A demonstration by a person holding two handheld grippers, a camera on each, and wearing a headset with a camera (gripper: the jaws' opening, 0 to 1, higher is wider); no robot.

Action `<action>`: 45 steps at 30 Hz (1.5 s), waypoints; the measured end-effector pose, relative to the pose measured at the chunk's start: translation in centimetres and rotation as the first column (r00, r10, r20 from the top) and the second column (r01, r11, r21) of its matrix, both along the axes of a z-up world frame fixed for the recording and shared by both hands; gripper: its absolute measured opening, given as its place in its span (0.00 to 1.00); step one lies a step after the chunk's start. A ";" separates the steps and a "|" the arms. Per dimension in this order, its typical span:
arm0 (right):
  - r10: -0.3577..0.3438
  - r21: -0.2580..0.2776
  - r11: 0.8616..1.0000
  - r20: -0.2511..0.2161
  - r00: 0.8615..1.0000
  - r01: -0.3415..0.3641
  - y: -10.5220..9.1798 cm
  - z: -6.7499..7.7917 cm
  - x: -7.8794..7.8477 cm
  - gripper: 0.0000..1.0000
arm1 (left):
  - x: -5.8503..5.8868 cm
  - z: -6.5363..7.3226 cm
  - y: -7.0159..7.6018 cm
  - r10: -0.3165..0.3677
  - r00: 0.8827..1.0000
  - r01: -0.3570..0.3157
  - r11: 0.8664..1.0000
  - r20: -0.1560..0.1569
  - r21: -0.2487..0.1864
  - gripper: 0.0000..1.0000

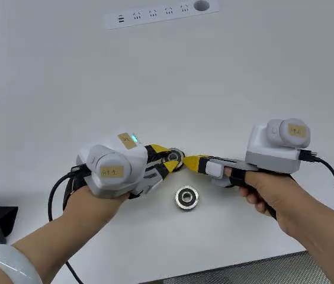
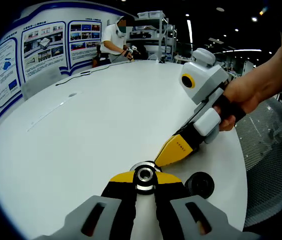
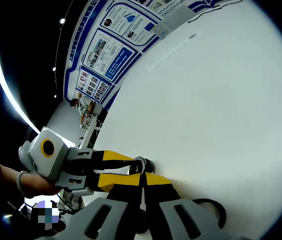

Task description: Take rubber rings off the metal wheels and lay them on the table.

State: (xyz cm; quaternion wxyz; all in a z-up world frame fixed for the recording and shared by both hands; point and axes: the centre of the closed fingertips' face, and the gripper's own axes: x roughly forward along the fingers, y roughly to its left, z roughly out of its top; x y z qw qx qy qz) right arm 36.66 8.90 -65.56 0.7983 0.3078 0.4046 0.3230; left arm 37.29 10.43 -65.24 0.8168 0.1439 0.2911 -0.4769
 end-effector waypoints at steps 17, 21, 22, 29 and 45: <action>0.020 -0.010 1.000 0.036 0.999 -0.019 0.6 0.4 0.3 0.01 | 0.0 0.0 0.1 0.000 1.000 0.000 1.000 0.001 -0.002 0.13; 0.024 0.001 1.000 0.034 0.999 -0.024 0.7 0.5 0.3 0.02 | 0.0 0.0 0.1 -0.003 1.000 0.003 1.000 0.000 0.000 0.13; 0.026 0.005 1.000 0.036 0.999 -0.026 0.8 0.6 0.3 0.01 | 0.0 0.0 0.1 -0.003 1.000 0.003 1.000 0.000 0.000 0.13; 0.032 0.018 0.999 0.044 0.999 -0.033 1.0 1.0 0.0 0.02 | 0.0 0.0 0.1 -0.004 1.000 0.004 1.000 0.001 0.000 0.13; 0.021 0.002 1.000 0.034 0.999 -0.021 0.4 0.4 0.1 0.02 | -0.1 0.0 0.0 -0.018 1.000 0.018 1.000 0.009 -0.004 0.14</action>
